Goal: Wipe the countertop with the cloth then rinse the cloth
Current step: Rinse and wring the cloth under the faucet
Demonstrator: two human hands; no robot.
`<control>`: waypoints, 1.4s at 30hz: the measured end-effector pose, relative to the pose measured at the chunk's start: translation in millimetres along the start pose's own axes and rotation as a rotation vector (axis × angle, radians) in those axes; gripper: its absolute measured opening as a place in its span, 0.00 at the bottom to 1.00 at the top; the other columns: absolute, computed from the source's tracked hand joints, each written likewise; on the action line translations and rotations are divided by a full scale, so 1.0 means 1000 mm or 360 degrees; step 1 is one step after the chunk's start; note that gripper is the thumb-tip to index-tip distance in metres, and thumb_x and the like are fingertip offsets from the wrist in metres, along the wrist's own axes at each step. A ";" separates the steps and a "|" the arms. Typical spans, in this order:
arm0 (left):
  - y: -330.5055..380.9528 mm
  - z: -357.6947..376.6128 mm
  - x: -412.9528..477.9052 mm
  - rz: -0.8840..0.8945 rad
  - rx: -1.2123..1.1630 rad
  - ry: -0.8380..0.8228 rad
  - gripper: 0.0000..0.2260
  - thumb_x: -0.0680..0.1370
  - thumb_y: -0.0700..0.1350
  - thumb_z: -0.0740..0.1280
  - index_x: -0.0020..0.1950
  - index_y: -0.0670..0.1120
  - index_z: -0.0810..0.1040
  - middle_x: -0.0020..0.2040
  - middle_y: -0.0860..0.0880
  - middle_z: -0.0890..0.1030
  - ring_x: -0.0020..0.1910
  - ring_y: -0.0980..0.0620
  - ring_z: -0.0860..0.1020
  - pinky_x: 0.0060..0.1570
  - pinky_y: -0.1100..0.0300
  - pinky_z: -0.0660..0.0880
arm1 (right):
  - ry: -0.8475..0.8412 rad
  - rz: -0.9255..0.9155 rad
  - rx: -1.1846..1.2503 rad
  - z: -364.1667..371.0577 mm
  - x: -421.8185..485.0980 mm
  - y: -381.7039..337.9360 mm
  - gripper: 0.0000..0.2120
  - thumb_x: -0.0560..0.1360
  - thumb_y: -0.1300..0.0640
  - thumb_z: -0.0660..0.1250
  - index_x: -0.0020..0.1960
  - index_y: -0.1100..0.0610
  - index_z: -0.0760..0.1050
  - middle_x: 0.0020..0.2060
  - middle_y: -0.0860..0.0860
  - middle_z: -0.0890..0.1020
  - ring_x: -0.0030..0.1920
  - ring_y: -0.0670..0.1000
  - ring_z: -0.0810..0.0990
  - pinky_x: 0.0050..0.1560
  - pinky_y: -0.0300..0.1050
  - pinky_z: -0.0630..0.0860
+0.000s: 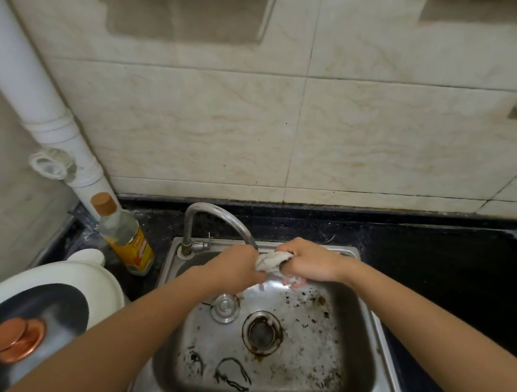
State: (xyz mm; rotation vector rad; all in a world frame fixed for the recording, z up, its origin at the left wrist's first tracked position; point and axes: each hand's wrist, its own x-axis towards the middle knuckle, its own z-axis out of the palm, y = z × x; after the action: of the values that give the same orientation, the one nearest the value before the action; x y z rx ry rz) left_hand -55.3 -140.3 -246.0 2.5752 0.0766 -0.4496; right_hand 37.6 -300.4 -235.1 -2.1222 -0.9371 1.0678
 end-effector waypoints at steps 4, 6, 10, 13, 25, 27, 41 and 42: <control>-0.010 -0.012 -0.002 -0.0268 -0.0998 -0.0495 0.06 0.74 0.46 0.68 0.45 0.44 0.73 0.34 0.50 0.73 0.29 0.54 0.68 0.30 0.62 0.66 | 0.0316 -0.0387 -0.0370 0.013 -0.011 0.013 0.43 0.69 0.61 0.72 0.75 0.44 0.53 0.62 0.45 0.69 0.44 0.46 0.78 0.38 0.42 0.78; -0.006 -0.016 -0.003 -0.0328 -0.1252 -0.0751 0.07 0.76 0.45 0.66 0.41 0.47 0.70 0.30 0.52 0.67 0.26 0.57 0.62 0.26 0.66 0.59 | 0.0472 -0.0539 -0.0791 0.023 -0.011 0.016 0.49 0.70 0.61 0.73 0.75 0.39 0.43 0.64 0.47 0.62 0.43 0.47 0.75 0.34 0.42 0.77; 0.012 -0.017 -0.003 -0.0266 -0.1383 -0.0998 0.14 0.78 0.44 0.63 0.31 0.51 0.69 0.25 0.55 0.63 0.22 0.60 0.58 0.22 0.68 0.52 | 0.0957 -0.0839 -0.1278 0.025 0.001 0.018 0.34 0.65 0.64 0.74 0.67 0.54 0.63 0.47 0.56 0.72 0.38 0.54 0.74 0.27 0.41 0.63; 0.013 -0.017 -0.003 -0.0326 -0.1512 -0.0970 0.16 0.77 0.45 0.65 0.28 0.52 0.72 0.24 0.56 0.64 0.21 0.60 0.58 0.21 0.68 0.52 | 0.1168 -0.0984 -0.1625 0.008 0.006 0.016 0.17 0.64 0.63 0.67 0.51 0.57 0.66 0.36 0.54 0.72 0.31 0.52 0.71 0.22 0.40 0.55; 0.032 -0.030 0.007 0.0080 0.0687 0.0399 0.13 0.78 0.47 0.60 0.34 0.45 0.66 0.32 0.50 0.71 0.30 0.51 0.68 0.30 0.59 0.62 | 0.0513 -0.0177 -0.1317 -0.017 -0.001 -0.020 0.11 0.72 0.54 0.64 0.31 0.53 0.67 0.27 0.49 0.72 0.31 0.52 0.73 0.32 0.44 0.65; 0.029 -0.030 0.008 0.0181 0.0991 0.0525 0.09 0.80 0.46 0.57 0.40 0.45 0.67 0.39 0.47 0.77 0.34 0.48 0.69 0.34 0.57 0.63 | 0.0369 -0.0102 -0.0640 -0.014 -0.002 -0.021 0.12 0.69 0.59 0.64 0.28 0.54 0.68 0.24 0.50 0.71 0.27 0.49 0.70 0.29 0.43 0.65; 0.000 -0.020 0.025 0.0742 0.1263 0.0912 0.12 0.77 0.47 0.59 0.34 0.46 0.70 0.24 0.51 0.73 0.19 0.52 0.71 0.22 0.63 0.56 | -0.0354 0.0116 0.1372 0.027 -0.012 -0.004 0.21 0.70 0.66 0.53 0.21 0.50 0.61 0.18 0.45 0.60 0.19 0.44 0.54 0.25 0.38 0.50; 0.004 -0.020 0.024 0.0730 0.1193 0.0835 0.10 0.78 0.48 0.61 0.38 0.46 0.69 0.29 0.50 0.75 0.23 0.50 0.74 0.24 0.61 0.60 | -0.0342 0.0102 0.1193 0.022 -0.013 -0.003 0.23 0.72 0.66 0.55 0.21 0.50 0.62 0.19 0.45 0.60 0.20 0.44 0.55 0.26 0.39 0.51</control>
State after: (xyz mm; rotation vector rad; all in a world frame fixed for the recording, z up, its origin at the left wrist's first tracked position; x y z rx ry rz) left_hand -26.2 -135.1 -235.9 3.2240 -0.5926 0.4684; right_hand 13.0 -304.9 -238.3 -1.4420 -0.4431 1.4226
